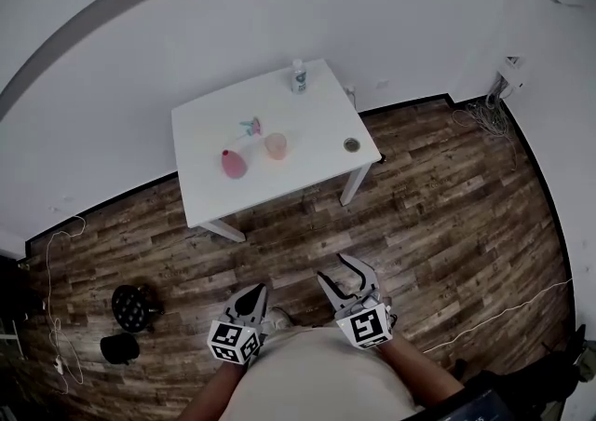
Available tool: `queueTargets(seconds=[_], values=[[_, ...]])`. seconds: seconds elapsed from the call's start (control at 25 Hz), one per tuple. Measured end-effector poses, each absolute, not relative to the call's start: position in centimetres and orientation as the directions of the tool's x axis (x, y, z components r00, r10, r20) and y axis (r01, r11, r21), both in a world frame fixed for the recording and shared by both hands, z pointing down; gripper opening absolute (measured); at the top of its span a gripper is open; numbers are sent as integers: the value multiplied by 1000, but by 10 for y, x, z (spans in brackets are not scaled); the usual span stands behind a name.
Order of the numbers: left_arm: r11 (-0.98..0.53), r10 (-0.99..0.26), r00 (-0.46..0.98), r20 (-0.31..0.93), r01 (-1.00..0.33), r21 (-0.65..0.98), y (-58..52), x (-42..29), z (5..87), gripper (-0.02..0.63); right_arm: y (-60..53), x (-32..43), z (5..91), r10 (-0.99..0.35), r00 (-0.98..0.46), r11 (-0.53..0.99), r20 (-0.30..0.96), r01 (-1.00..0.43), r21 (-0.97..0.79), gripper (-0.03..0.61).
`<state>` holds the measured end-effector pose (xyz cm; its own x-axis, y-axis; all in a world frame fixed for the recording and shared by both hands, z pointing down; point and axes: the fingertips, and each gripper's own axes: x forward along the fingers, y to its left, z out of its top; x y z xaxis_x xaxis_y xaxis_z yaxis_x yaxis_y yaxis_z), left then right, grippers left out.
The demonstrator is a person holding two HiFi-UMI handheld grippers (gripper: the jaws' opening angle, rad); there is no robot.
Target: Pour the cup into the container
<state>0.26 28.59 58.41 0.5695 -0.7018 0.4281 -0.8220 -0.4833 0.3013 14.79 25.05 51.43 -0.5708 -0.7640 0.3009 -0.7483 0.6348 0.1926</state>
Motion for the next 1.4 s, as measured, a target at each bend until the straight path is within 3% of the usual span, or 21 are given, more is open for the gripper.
queueTargets(seconds=[1.4], values=[[-449,-716,539,444,-842,299,258,14,586,11,225,146,536,-704,-616,698,352,-691,186,221]])
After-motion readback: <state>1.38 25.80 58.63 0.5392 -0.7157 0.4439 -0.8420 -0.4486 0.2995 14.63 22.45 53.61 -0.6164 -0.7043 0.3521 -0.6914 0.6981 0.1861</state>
